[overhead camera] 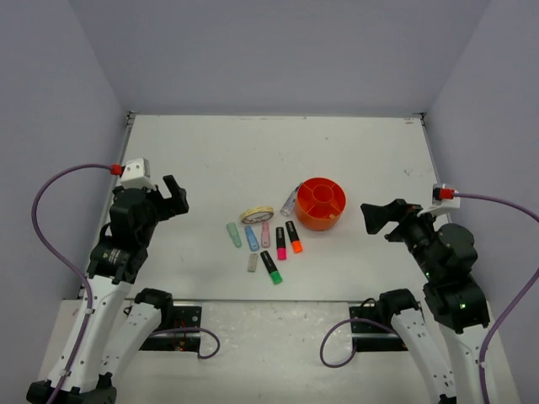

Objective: Sort the stationery into containers
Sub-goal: Pick up the stationery from the center of the board.

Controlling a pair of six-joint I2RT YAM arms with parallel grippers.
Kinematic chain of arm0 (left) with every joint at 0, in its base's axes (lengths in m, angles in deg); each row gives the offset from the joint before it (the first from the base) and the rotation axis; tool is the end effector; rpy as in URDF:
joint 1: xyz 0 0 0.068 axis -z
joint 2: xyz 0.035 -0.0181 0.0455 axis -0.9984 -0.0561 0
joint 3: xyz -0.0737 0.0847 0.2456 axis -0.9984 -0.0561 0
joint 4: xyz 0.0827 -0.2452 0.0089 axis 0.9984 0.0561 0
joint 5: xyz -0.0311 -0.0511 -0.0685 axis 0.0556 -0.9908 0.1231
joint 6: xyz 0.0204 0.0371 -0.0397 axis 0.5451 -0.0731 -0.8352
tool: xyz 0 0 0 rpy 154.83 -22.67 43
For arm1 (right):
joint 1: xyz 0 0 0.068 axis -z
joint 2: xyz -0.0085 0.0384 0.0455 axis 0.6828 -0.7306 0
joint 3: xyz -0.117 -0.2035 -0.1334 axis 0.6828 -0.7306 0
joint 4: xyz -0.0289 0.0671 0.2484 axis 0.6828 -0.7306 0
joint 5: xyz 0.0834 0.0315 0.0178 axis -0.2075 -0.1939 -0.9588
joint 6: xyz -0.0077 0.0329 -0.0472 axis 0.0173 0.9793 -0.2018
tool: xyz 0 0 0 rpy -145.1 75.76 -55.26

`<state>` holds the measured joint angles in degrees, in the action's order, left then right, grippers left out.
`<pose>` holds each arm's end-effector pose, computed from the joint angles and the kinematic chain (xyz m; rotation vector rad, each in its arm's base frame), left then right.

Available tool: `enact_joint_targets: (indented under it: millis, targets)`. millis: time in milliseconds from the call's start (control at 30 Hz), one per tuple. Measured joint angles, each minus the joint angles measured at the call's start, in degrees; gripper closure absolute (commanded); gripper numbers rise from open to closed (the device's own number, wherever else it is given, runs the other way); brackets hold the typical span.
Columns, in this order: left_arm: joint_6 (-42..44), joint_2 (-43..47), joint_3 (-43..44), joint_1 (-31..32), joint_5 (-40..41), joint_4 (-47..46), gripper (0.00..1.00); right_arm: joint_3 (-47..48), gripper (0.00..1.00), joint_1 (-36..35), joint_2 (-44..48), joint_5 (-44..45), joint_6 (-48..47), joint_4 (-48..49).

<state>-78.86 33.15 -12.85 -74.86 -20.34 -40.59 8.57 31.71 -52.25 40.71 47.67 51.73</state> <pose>0.1472 -0.0220 0.3225 -0.3028 1.9266 -0.1746 0.0787 0.0187 0.3549 0.1954 1.7396 0.5614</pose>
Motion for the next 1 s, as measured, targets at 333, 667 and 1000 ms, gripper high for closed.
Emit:
enact_joint_targets:
  millis: [333, 667, 1000]
  targets:
    - [-0.3, -1.5, 0.1, 0.0, -1.4, 0.0, 0.00, -1.6, 0.01, 0.0, 0.2, -1.4, 0.4, 0.6]
    - [-4.7, -20.5, 10.1, 4.5, -8.3, -1.0, 0.00, -3.7, 0.01, 0.0, -1.5, -8.4, 0.9, 0.9]
    - [-4.6, -53.3, 29.6, 19.8, -9.0, -4.8, 0.15, -4.9, 0.01, 0.0, -1.7, -11.7, 2.0, 1.2]
